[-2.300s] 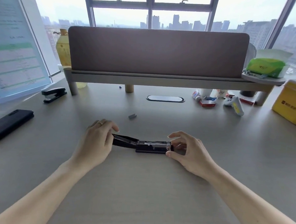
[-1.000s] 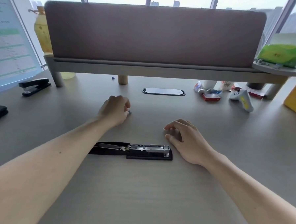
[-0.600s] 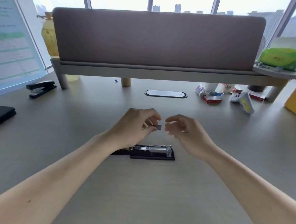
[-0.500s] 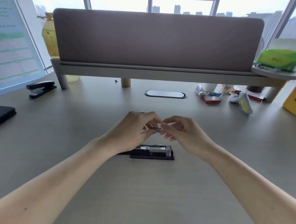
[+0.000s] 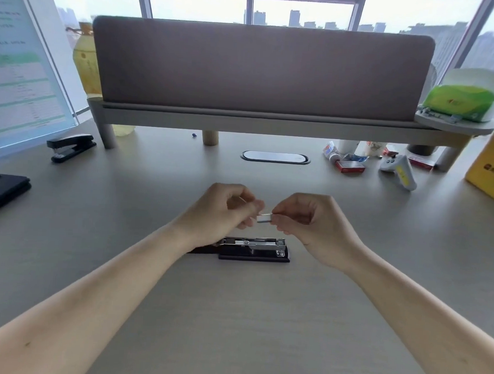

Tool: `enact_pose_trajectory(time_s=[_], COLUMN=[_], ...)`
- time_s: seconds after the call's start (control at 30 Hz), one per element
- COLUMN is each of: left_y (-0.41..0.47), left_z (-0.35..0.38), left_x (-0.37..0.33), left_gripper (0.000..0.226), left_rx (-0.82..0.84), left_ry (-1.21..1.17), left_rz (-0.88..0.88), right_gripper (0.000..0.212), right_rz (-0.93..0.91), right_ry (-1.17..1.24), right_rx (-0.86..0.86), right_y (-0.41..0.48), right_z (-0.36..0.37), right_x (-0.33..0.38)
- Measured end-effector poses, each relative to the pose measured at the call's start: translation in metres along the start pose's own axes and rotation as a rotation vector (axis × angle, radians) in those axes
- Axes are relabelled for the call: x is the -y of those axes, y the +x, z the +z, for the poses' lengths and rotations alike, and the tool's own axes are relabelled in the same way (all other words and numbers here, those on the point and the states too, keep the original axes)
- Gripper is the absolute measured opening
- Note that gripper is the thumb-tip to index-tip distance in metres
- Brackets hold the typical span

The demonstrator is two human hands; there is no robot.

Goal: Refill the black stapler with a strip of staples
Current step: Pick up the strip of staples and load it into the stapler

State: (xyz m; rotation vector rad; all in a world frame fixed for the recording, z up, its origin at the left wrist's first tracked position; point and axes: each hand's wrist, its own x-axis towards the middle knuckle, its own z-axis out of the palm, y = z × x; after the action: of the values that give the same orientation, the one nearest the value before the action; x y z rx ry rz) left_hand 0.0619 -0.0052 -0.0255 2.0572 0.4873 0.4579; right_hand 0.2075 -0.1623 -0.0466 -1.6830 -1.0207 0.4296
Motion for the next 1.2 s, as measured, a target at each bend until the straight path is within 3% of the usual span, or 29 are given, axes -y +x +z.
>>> enact_pose_trajectory(time_s=[0.1,0.27,0.37,0.5,0.63,1.2], left_y=[-0.001,-0.005,-0.007,-0.014,-0.024,-0.026], left_z=[-0.006,-0.005,-0.006,-0.002,0.003,0.006], left_x=[-0.007,-0.010,-0.004,0.005,0.008,0.008], left_gripper=[0.019,0.012,0.015,0.008,0.005,0.006], left_rx=[0.136,0.202,0.148,0.030,0.056,0.053], left_ry=[-0.287,-0.365,-0.260,0.100,0.318,0.380], left_rz=[-0.153,-0.168,-0.091,0.114,0.315,0.403], right_gripper=[0.005,0.006,0.011,0.029,0.029,0.017], right_rz=[-0.106,-0.203,-0.218,-0.147,-0.055,-0.039], right_ry=[-0.077,-0.122,-0.176,-0.210,-0.224,-0.181], right_rx=[-0.031,-0.074,-0.075,-0.081,-0.055,-0.026], right_y=[-0.007,-0.011,-0.018,-0.029,-0.040,-0.038], right_z=[0.000,0.004,0.002,0.000,0.006,0.006], right_x=[0.005,0.007,0.005,-0.010,-0.022,-0.030])
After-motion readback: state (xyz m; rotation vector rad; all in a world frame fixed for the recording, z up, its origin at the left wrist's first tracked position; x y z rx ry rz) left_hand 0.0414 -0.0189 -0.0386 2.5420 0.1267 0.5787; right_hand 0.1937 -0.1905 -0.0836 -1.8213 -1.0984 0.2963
